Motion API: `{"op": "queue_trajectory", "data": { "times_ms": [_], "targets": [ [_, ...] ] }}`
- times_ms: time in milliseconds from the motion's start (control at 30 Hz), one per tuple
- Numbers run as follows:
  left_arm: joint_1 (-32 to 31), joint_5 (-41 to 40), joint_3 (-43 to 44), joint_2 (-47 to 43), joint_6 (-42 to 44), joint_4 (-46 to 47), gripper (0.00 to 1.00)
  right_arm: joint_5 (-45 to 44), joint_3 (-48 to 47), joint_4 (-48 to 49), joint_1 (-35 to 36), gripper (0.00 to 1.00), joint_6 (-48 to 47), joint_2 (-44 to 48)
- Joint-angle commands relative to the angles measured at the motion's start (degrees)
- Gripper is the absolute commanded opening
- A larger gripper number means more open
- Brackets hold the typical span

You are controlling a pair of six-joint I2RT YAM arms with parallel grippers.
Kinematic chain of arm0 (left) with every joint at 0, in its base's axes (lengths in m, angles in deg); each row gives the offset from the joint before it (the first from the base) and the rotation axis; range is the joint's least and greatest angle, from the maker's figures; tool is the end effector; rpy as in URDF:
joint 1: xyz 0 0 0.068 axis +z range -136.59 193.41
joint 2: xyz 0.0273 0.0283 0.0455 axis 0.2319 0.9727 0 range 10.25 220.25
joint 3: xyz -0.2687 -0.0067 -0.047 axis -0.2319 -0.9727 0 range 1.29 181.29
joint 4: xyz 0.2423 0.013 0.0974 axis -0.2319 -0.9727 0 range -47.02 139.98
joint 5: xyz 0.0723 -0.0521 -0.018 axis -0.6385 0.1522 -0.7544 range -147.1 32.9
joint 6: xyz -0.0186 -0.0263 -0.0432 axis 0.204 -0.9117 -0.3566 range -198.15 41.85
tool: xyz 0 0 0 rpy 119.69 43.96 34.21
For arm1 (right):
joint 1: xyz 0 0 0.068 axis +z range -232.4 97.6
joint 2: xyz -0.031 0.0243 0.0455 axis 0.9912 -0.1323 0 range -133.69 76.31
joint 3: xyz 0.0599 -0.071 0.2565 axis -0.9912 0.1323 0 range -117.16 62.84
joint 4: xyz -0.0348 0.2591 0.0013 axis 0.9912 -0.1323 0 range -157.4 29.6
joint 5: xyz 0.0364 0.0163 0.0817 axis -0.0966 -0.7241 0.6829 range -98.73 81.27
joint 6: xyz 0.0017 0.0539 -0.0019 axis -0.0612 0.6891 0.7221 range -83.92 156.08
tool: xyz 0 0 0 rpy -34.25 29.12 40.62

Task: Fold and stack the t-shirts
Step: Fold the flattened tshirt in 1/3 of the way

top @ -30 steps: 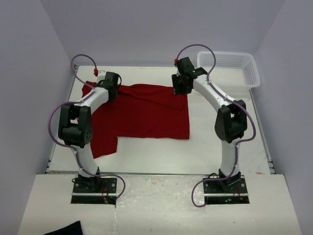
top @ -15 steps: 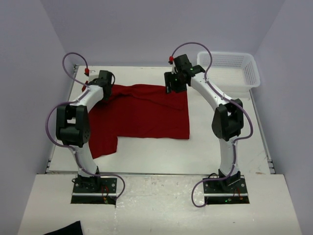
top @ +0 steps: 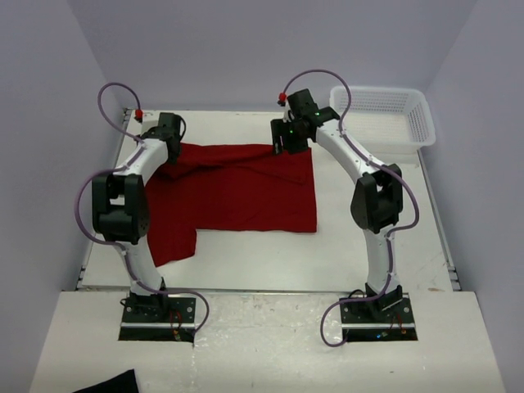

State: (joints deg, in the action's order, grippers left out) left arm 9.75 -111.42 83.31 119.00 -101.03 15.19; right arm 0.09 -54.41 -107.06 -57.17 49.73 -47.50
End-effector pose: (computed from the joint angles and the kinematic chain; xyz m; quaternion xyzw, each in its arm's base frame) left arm 0.3969 0.0035 0.2236 -0.2546 0.8315 0.3805 0.3145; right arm 0.4342 0.2107 0.2770 -0.1195 0.9389 0.1735 0.2723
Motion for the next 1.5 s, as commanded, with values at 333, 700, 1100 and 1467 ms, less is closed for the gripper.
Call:
{"op": "queue_trajectory", "data": {
  "times_ms": [333, 700, 1100, 1467],
  "targets": [
    [0.2, 0.1, 8.6, 6.7, 4.1, 3.1, 0.0, -11.9, -0.1, -9.6, -5.2, 0.44, -1.3, -4.0],
    [0.1, 3.0, 7.3, 6.2, 4.3, 4.6, 0.0, -2.1, 5.0, -7.9, -6.2, 0.36, 3.5, -4.0],
    [-0.6, 3.9, 6.0, 5.9, 4.7, 5.6, 0.0, 1.9, 13.4, 1.0, -6.3, 0.38, 12.1, -2.5],
    [-0.9, 3.7, 5.5, 6.4, 5.1, 6.3, 0.0, -3.2, 16.3, 1.1, -7.7, 0.37, 12.3, -0.8]
  ]
}}
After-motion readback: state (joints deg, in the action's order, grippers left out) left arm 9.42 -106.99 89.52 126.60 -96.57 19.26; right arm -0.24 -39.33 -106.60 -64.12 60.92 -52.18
